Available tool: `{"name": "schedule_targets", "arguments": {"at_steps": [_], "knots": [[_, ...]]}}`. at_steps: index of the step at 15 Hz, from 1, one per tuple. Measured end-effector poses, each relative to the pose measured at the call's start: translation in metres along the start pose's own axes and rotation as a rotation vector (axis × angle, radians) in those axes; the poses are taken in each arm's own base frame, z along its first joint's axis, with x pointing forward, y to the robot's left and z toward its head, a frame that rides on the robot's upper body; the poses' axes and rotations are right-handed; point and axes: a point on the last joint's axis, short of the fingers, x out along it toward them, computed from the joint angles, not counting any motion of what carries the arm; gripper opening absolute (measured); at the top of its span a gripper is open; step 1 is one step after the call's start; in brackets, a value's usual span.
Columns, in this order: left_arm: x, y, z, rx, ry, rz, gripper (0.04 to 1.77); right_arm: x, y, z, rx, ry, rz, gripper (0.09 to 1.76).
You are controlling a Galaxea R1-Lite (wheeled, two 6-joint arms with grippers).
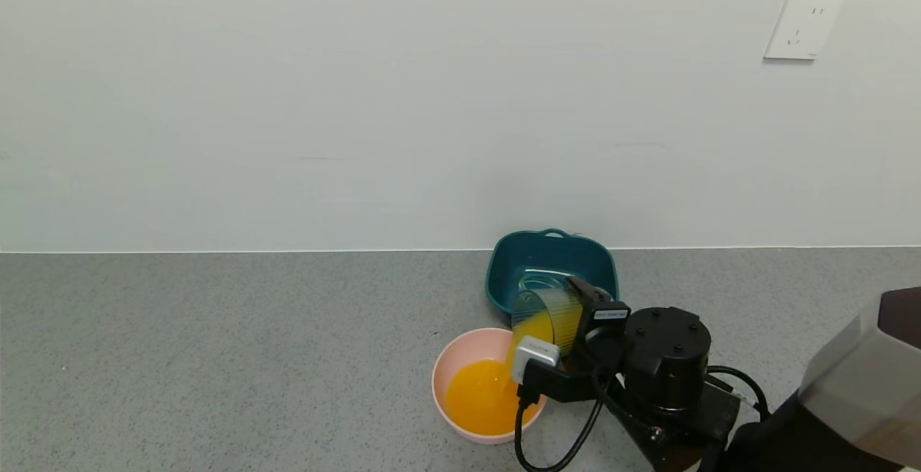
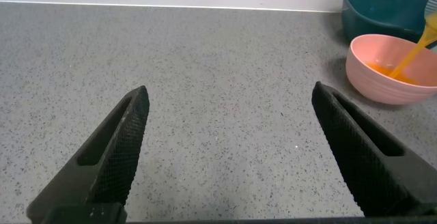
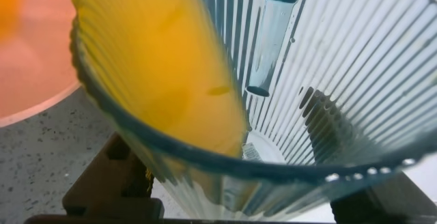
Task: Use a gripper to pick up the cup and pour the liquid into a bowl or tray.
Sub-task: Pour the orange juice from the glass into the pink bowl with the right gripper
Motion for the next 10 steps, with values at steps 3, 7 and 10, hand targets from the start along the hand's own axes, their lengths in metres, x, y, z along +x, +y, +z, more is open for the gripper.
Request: {"name": "schedule_targets", "arguments": {"at_steps": [3, 7, 10], "knots": [[0.0, 0.0, 0.0, 0.0, 0.0, 0.0, 1.72, 0.0003, 0.0004, 0.0004, -0.028, 0.0, 0.002, 1.38], [0.0, 0.0, 0.0, 0.0, 0.0, 0.0, 1.72, 0.0006, 0.003, 0.0019, -0.058, -0.004, 0.009, 1.38], [0.0, 0.0, 0.0, 0.0, 0.0, 0.0, 1.72, 0.0015, 0.0031, 0.0029, -0.082, -0.005, 0.01, 1.38]]}}
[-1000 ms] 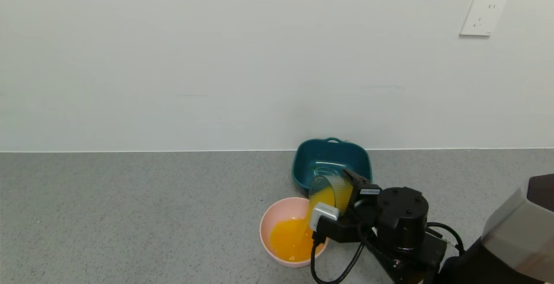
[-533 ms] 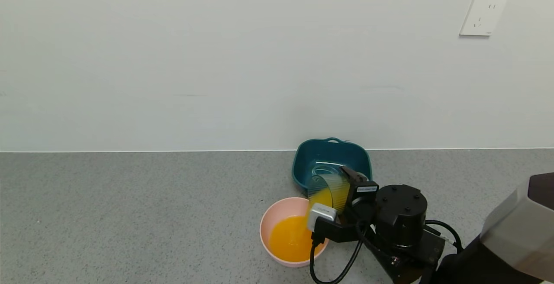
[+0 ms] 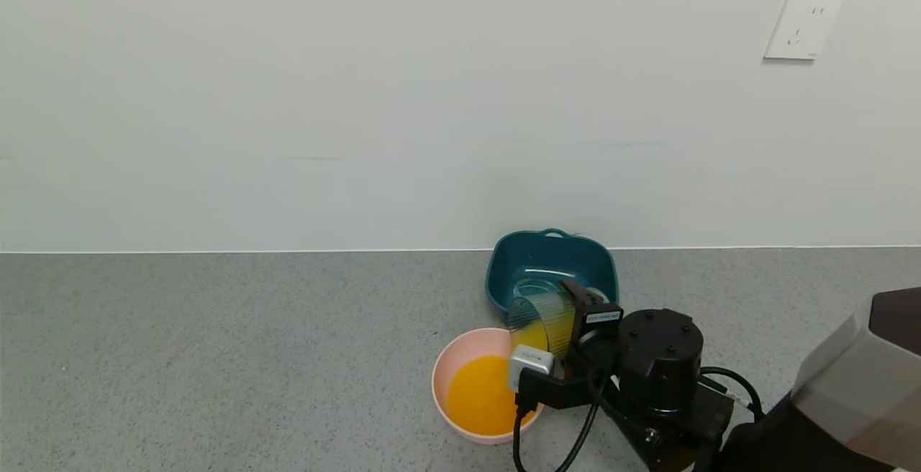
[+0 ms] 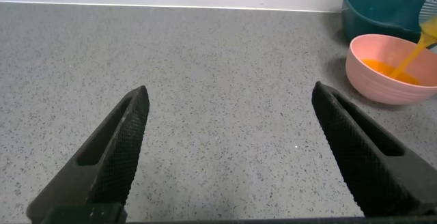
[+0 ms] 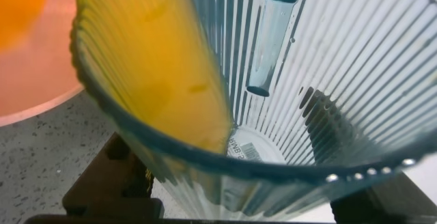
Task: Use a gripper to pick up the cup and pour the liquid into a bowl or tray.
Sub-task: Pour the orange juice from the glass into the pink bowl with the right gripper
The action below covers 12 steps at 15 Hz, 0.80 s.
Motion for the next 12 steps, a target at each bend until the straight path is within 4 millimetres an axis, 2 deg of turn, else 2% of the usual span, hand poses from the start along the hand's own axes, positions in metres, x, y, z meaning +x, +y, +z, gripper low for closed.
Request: {"name": "schedule_targets", "arguments": {"at_steps": [12], "knots": [[0.0, 0.0, 0.0, 0.0, 0.0, 0.0, 1.72, 0.002, -0.006, 0.011, -0.149, -0.025, -0.032, 1.38]]}}
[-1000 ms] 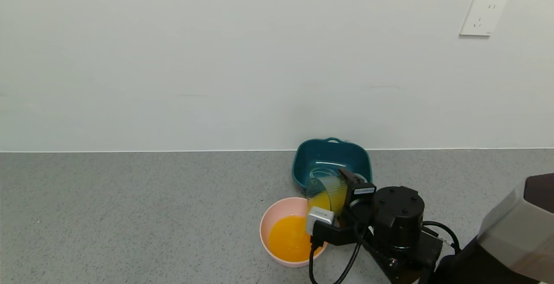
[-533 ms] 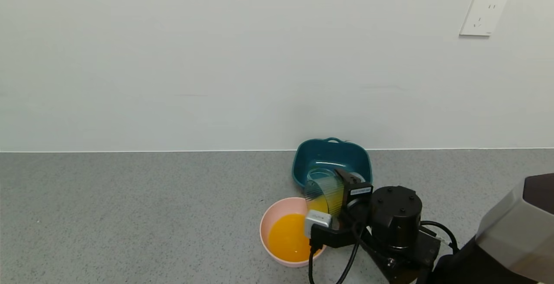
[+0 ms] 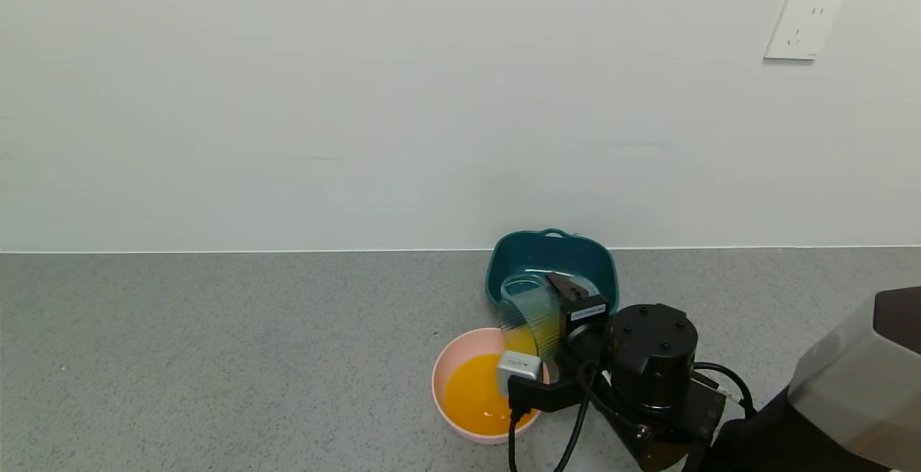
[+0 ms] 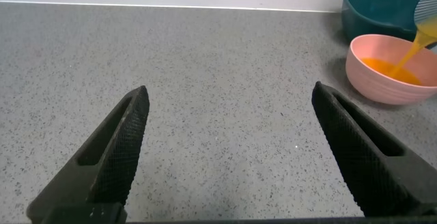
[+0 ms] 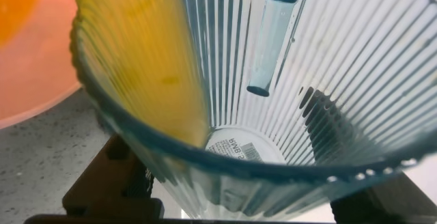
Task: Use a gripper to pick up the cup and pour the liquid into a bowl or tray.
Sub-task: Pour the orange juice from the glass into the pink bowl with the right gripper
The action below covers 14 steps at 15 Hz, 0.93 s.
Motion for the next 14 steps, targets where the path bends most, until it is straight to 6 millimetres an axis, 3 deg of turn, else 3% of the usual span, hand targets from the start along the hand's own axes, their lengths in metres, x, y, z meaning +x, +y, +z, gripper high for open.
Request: {"name": "schedule_targets", "arguments": {"at_steps": [14], "knots": [[0.0, 0.0, 0.0, 0.0, 0.0, 0.0, 1.72, 0.0013, -0.004, 0.0031, -0.173, -0.006, -0.008, 1.38]]}}
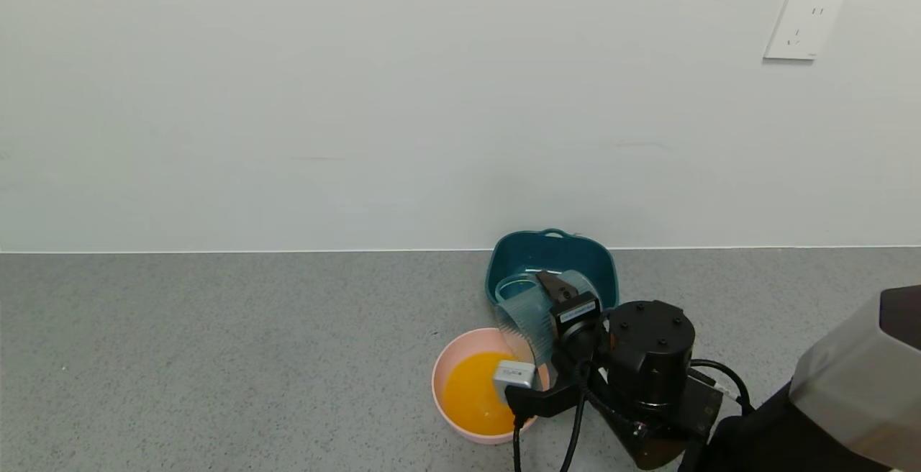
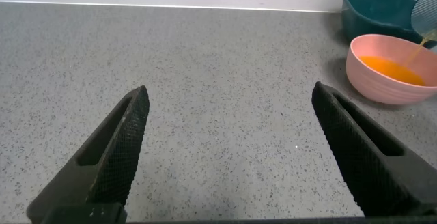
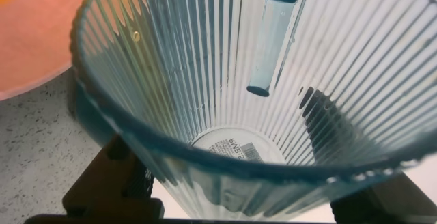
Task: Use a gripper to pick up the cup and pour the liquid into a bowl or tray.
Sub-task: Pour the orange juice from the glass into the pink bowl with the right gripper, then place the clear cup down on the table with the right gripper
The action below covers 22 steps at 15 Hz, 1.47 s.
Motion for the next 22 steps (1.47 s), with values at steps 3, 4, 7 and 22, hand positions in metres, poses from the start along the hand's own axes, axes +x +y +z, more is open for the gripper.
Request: {"name": "schedule_targets", "arguments": {"at_steps": [3, 4, 7, 22], "knots": [[0.0, 0.0, 0.0, 0.0, 0.0, 0.0, 1.72, -0.0003, -0.0003, 0.0005, -0.012, -0.001, -0.002, 1.38], [0.0, 0.0, 0.0, 0.0, 0.0, 0.0, 1.72, -0.0004, -0.0006, 0.0007, -0.014, -0.001, -0.003, 1.38], [0.0, 0.0, 0.0, 0.0, 0.0, 0.0, 1.72, -0.0007, -0.0008, 0.0006, -0.016, -0.001, -0.004, 1.38], [0.0, 0.0, 0.0, 0.0, 0.0, 0.0, 1.72, -0.0007, -0.0067, -0.008, 0.075, 0.047, -0.019, 1.38]]}}
